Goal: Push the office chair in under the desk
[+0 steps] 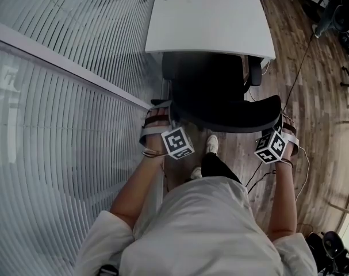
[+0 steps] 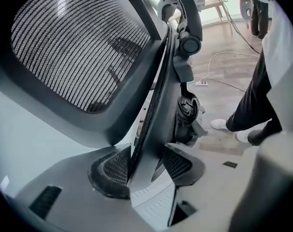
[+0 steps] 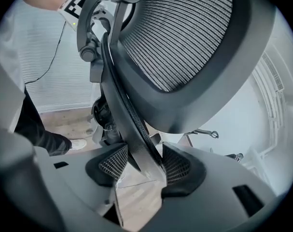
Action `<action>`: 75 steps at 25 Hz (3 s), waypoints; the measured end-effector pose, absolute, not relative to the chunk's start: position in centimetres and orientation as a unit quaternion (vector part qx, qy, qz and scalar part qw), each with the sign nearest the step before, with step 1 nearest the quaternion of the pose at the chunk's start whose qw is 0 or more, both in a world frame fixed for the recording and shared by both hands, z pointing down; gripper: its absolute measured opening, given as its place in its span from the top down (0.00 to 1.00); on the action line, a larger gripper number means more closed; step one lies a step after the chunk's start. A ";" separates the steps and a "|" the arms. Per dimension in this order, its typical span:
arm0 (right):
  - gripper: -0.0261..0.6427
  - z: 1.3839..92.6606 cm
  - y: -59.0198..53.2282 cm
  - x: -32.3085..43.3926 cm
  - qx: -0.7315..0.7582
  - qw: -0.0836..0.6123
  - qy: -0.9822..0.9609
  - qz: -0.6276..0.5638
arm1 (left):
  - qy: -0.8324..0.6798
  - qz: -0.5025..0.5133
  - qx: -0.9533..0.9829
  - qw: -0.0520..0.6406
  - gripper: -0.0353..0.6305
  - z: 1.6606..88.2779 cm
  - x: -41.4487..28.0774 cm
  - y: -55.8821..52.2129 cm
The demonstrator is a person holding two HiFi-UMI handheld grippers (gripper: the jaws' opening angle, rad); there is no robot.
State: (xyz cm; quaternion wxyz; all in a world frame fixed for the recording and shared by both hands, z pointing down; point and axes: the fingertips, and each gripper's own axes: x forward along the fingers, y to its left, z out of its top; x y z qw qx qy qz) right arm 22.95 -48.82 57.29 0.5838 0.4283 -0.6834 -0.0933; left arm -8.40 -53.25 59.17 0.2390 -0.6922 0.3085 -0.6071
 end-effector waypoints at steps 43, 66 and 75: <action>0.61 56.7 -66.8 24.7 0.400 0.575 -0.703 -0.125 | 0.359 -0.633 -0.649 0.220 0.61 58.9 -6.9 -71.8; 0.61 57.0 -73.1 24.5 0.406 0.580 -0.697 -0.119 | 0.332 -0.621 -0.669 0.238 0.61 58.9 -6.9 -78.6; 0.61 56.6 -75.1 24.5 0.413 0.579 -0.694 -0.115 | 0.329 -0.615 -0.672 0.250 0.62 58.4 -6.6 -80.8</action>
